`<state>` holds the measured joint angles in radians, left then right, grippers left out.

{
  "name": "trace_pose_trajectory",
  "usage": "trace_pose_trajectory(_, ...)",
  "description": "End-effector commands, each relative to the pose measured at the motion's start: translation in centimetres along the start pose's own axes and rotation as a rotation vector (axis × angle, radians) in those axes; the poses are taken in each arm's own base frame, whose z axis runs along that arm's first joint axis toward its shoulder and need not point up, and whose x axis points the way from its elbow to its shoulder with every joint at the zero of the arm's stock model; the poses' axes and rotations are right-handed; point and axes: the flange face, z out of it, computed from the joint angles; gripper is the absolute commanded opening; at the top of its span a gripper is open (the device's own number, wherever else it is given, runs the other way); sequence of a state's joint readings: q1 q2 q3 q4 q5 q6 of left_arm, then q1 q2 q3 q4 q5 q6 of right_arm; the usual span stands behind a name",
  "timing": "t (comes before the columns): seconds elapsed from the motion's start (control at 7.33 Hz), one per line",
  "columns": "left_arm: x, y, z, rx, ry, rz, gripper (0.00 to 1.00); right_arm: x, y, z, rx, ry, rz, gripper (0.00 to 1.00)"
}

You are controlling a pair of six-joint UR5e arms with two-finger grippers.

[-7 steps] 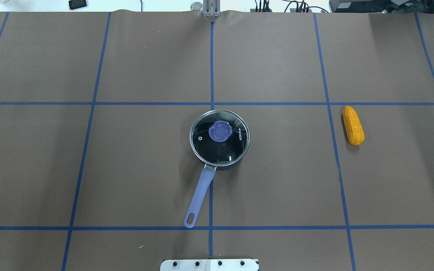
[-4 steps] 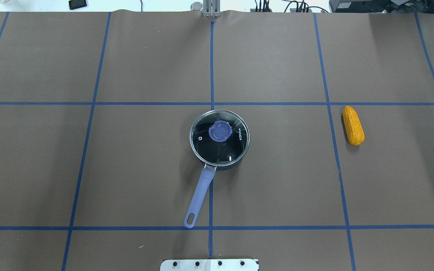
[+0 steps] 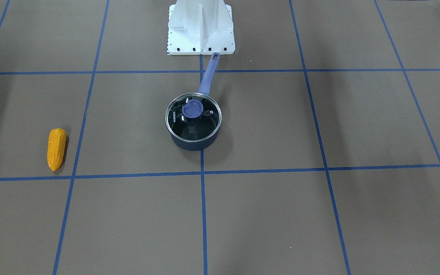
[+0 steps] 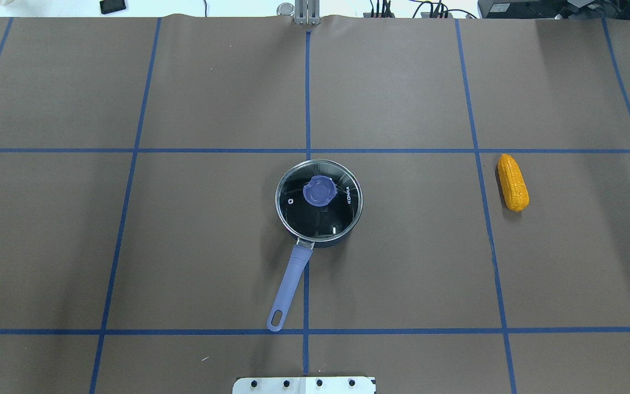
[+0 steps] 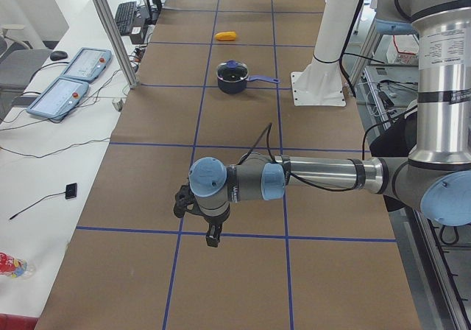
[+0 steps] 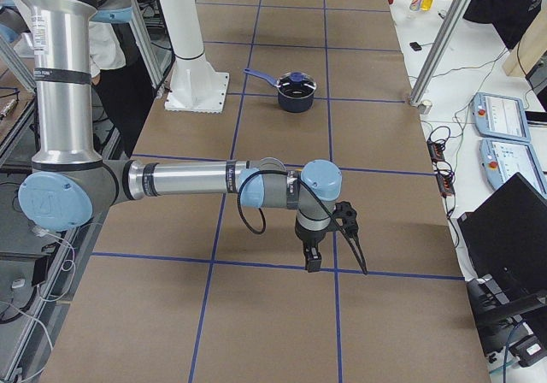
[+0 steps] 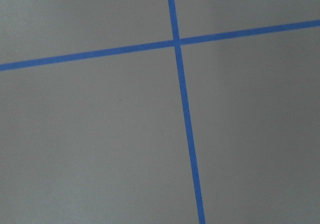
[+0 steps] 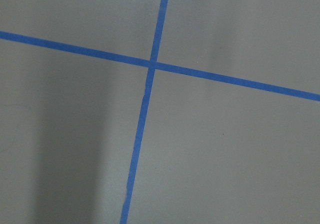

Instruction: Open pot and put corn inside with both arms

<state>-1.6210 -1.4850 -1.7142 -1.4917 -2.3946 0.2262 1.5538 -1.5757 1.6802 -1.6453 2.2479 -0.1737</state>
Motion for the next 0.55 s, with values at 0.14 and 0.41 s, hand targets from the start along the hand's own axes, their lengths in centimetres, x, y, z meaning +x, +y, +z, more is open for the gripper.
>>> trace_pose_trajectory(0.14,4.3,-5.5,-5.0,0.109,-0.021,0.119,0.99,-3.6,-3.4,-5.3,0.106,0.029,-0.087,1.0)
trace_pose_trajectory(0.41,6.0,-7.9,-6.9,0.184,-0.032,0.207,0.99,-4.9,-5.6,-7.3,0.145,0.032,-0.093,1.0)
